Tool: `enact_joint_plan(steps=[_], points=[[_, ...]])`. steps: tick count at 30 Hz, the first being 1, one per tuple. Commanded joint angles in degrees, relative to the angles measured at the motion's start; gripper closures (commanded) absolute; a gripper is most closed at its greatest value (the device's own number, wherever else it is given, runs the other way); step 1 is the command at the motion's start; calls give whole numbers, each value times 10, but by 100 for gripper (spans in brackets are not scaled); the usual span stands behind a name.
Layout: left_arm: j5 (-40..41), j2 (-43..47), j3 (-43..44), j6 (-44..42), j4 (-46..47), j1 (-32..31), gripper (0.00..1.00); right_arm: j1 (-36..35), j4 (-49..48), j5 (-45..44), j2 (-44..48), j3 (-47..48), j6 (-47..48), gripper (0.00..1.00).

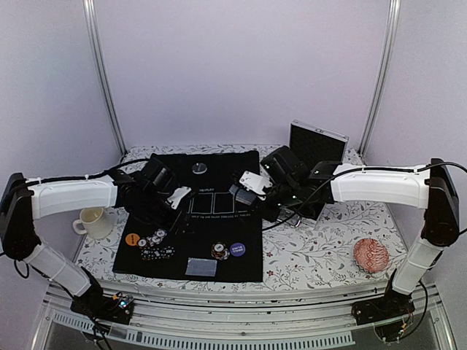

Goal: Distribute texas hold em gaming equipment
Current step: Pick up the poker card from the poker table mat.

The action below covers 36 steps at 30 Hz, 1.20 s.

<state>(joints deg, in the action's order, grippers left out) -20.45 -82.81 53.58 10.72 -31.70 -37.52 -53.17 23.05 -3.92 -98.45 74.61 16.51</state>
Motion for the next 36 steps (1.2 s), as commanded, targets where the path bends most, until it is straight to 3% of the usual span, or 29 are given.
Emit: enact_joint_plan(steps=[1, 4, 12, 36], points=[[7, -19, -23, 64, -24, -15, 42, 3, -17, 5, 35, -22, -4, 63], [4, -14, -65, 104, 18, -16, 42, 4, -21, 8, 36, -28, -3, 63], [33, -35, -121, 109, 129, -22, 48, 5, -24, 13, 43, -40, 4, 63], [-19, -15, -182, 72, 155, -46, 56, 6, -12, 15, 37, -35, 5, 63]])
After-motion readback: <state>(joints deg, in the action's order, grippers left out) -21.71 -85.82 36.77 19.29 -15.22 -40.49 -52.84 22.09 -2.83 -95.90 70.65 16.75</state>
